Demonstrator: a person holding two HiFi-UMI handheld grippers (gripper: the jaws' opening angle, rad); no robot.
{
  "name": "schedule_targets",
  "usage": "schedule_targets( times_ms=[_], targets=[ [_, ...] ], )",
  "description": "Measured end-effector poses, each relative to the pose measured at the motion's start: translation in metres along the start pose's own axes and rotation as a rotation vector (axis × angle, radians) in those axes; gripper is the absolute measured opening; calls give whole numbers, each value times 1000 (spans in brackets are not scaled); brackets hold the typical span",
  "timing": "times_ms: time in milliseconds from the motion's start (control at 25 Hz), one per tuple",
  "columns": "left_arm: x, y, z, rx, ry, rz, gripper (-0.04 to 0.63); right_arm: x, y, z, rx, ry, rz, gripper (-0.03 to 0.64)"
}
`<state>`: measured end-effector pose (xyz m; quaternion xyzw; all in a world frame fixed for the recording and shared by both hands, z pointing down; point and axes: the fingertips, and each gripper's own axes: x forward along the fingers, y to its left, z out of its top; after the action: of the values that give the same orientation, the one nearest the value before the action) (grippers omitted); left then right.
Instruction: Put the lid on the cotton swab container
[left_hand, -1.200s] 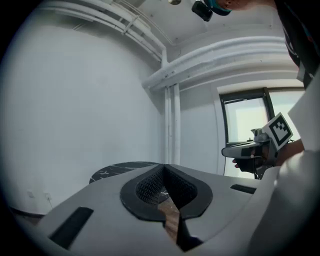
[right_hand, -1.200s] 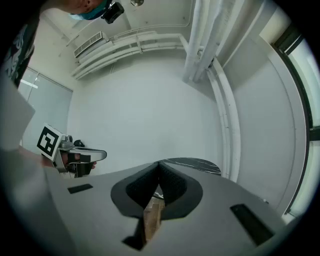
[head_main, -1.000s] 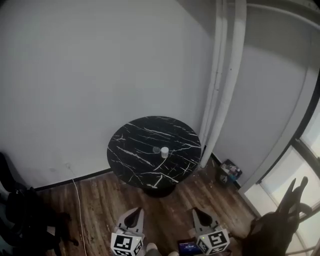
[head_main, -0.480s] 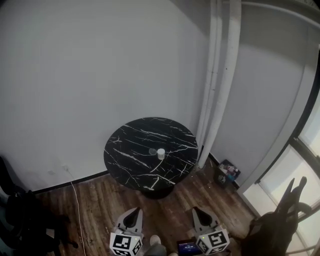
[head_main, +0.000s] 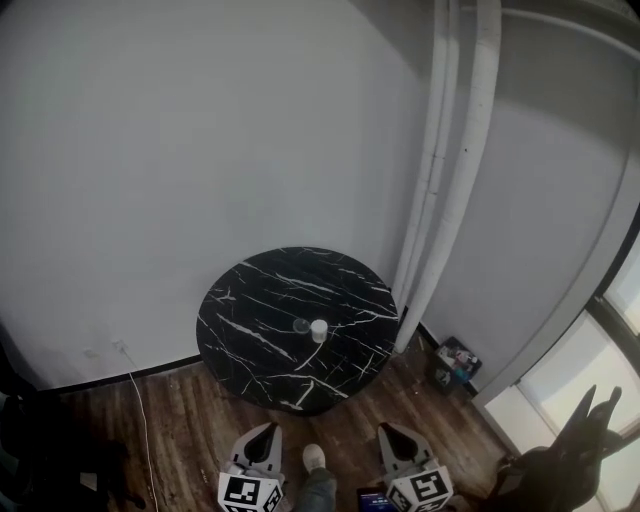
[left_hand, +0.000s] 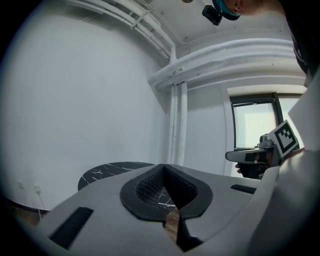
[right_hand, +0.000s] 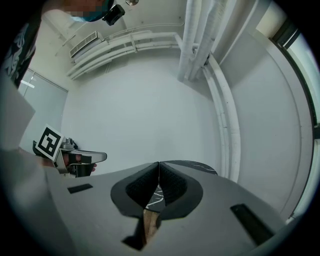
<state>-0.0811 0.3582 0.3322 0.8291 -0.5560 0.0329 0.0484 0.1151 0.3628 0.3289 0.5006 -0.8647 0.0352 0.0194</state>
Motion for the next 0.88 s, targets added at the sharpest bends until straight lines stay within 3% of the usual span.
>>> schedule_targets(
  times_ms=[200, 480, 880],
  targets=[
    [86, 24, -2, -54, 6, -30, 12, 67, -32, -5, -17, 51, 3, 17],
    [199, 67, 24, -46, 12, -90, 12, 178, -73, 4, -5, 91, -2, 17],
    [290, 135, 21, -2, 59, -89, 12, 285, -115, 8, 12, 83, -22, 17]
  ],
)
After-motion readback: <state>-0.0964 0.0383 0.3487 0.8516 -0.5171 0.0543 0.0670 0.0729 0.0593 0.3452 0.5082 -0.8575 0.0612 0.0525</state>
